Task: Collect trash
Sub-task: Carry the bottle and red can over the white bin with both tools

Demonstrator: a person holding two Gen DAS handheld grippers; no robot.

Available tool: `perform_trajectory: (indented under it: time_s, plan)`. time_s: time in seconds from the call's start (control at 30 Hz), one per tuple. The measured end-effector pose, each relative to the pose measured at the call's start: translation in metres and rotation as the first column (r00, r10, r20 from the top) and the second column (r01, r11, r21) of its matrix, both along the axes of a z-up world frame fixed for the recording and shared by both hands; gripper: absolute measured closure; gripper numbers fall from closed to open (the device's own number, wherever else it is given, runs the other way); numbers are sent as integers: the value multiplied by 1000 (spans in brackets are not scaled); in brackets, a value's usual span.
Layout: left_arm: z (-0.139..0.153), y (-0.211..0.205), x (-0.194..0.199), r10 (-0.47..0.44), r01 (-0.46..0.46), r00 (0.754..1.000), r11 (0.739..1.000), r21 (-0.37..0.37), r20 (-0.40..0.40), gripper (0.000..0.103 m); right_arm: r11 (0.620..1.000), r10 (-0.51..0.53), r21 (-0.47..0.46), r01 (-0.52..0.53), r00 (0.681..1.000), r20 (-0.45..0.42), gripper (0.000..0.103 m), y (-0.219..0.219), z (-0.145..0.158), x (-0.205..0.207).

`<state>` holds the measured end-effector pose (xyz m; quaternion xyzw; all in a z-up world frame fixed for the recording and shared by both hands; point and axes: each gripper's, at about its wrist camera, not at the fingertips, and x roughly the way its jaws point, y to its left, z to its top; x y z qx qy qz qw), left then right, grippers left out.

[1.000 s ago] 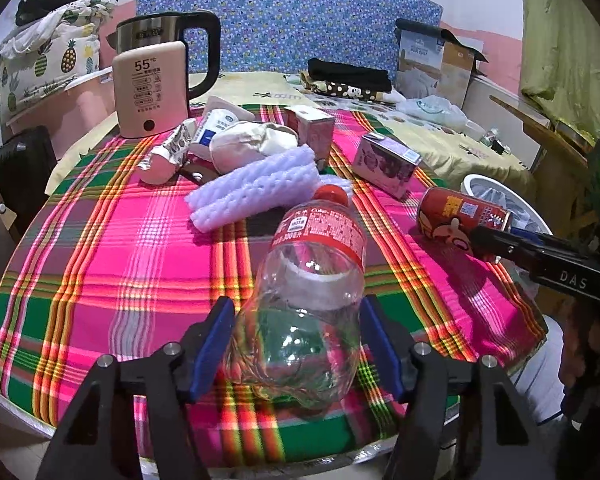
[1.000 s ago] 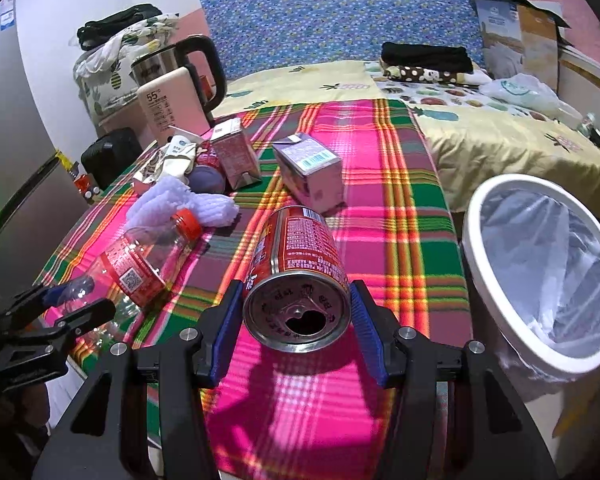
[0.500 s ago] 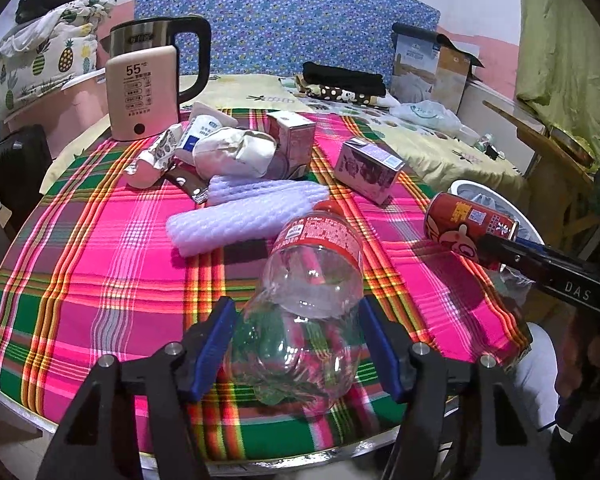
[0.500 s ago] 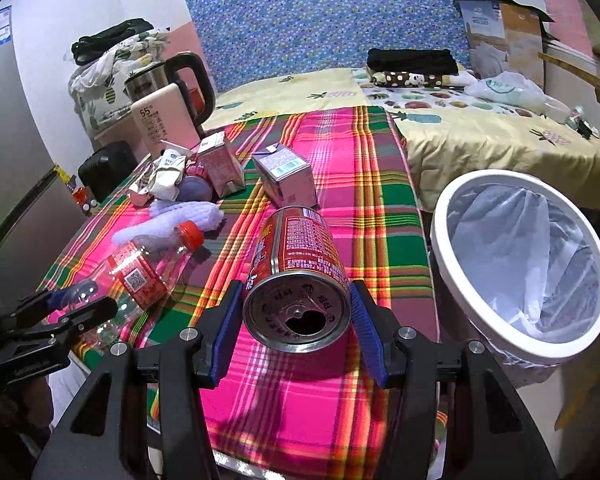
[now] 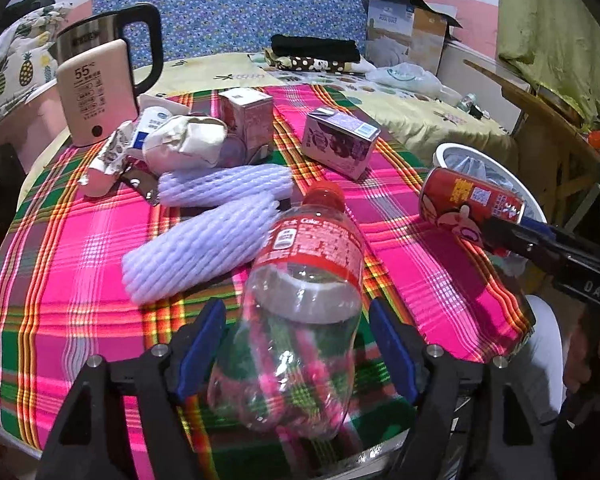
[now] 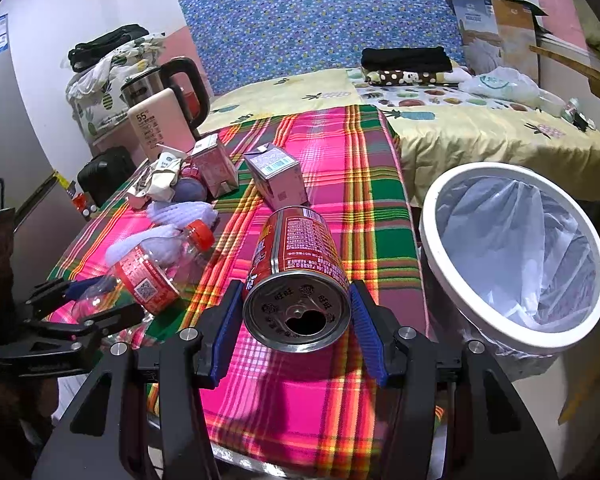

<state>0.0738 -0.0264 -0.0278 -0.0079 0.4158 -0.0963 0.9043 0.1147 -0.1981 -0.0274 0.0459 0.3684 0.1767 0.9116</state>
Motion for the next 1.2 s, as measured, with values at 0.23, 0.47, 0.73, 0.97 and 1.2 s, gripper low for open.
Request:
perform_trajectory:
  time_s: [0.23,0.47,0.73,0.97,1.2]
  plan:
    - [11,-12,-3,-11,12,998,1000,-2,63,37,1000,-21,6,21,1000,12,49,-9,4,-2]
    - [30,-28,9,-41,43,992,999,-15,121,39,998,-57,11,57,998,35,49,-23,10,-2]
    - [48,-52,22,-99,108,980,993,-43,170,39,993,-119,8,119,991,56,49,-45,15,-3]
    - [61,-90,40,-194,208,959,977,-52,206,39,978,-206,-3,206,976,72,49,-73,19,-3]
    - [60,-140,60,-295,313,934,948,-62,202,39,956,-293,-14,294,955,45,49,-101,12,-1]
